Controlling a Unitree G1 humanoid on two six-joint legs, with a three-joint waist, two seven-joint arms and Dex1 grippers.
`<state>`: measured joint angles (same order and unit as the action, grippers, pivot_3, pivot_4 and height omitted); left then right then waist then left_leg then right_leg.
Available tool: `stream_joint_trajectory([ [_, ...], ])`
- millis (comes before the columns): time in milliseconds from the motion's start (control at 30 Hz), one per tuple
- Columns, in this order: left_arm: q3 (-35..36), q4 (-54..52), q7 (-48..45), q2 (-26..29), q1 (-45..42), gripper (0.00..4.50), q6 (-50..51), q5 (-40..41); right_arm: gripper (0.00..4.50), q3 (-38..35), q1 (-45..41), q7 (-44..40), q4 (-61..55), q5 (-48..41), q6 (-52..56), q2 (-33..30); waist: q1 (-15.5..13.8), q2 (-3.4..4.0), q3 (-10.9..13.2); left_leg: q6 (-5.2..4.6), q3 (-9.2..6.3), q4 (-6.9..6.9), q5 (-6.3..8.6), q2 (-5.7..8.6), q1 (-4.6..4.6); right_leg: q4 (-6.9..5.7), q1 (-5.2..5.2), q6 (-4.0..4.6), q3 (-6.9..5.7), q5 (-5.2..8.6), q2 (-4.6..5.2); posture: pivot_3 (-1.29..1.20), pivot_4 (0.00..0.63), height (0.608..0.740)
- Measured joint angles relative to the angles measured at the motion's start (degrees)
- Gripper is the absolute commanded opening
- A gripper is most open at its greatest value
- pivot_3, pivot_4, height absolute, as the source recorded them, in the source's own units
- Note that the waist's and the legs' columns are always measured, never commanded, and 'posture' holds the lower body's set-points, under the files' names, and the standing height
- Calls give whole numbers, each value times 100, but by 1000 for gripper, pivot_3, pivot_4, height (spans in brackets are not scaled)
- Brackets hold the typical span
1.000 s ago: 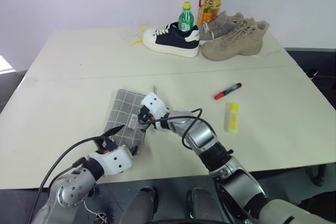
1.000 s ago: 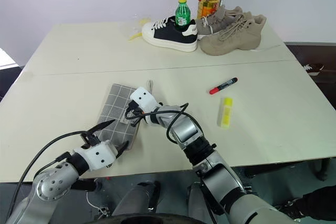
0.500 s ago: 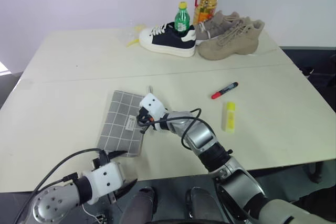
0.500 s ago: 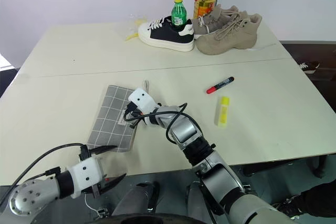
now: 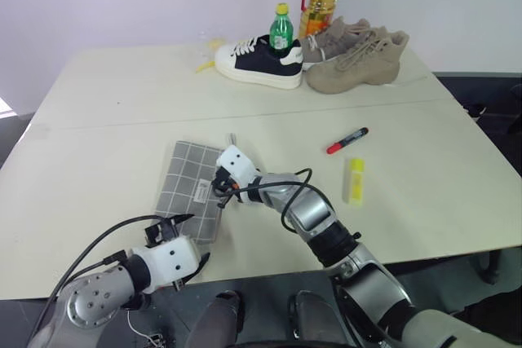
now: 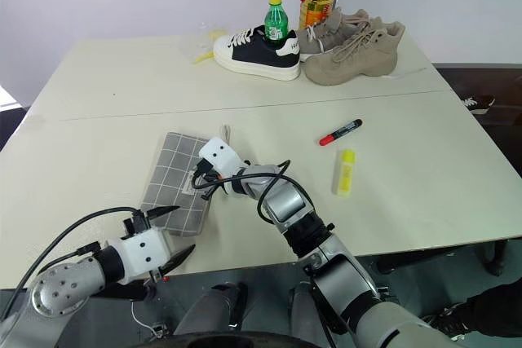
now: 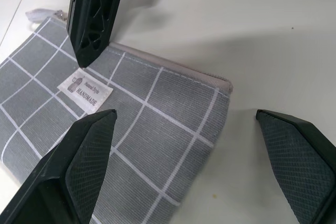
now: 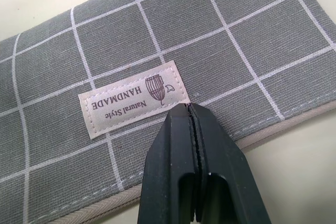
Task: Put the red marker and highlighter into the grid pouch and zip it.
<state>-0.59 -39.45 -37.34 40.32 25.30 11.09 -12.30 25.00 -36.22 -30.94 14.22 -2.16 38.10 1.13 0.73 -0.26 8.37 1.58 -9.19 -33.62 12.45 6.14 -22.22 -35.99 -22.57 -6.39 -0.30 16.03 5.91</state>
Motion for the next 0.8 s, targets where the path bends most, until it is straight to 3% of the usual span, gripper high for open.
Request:
stream_joint_trajectory([
  [467, -574, 363, 895, -331, -460, 4500, -379, -1096, 22, 4, 0, 6, 20, 31, -27, 9, 0, 0, -1, 0, -7, 0, 0, 0, 8, -6, 1, -2, 2, -3, -4, 0, 150, 740],
  [567, -524, 475, 1006, -336, -462, 3724, -377, -1153, 0, 10, 0, -19, 23, 33, -30, 9, 6, 0, -1, 0, -13, 0, -1, 0, 13, -9, 1, 0, 2, -4, -6, 0, 150, 740],
  [700, -418, 585, 1029, -342, -341, 1954, -288, -1157, 0, 20, 0, -46, 29, 33, -57, 8, 21, 0, -1, 0, -17, 1, -1, -1, 13, -10, -2, -3, 3, -6, -8, 0, 150, 740],
  [800, -279, 595, 1038, -358, -241, 1954, -249, -1159, 0, 18, -1, -48, 41, 35, -74, 6, 15, 0, -1, 0, -17, 2, -1, -2, 13, -10, -2, -2, 3, -6, -9, 0, 150, 740],
])
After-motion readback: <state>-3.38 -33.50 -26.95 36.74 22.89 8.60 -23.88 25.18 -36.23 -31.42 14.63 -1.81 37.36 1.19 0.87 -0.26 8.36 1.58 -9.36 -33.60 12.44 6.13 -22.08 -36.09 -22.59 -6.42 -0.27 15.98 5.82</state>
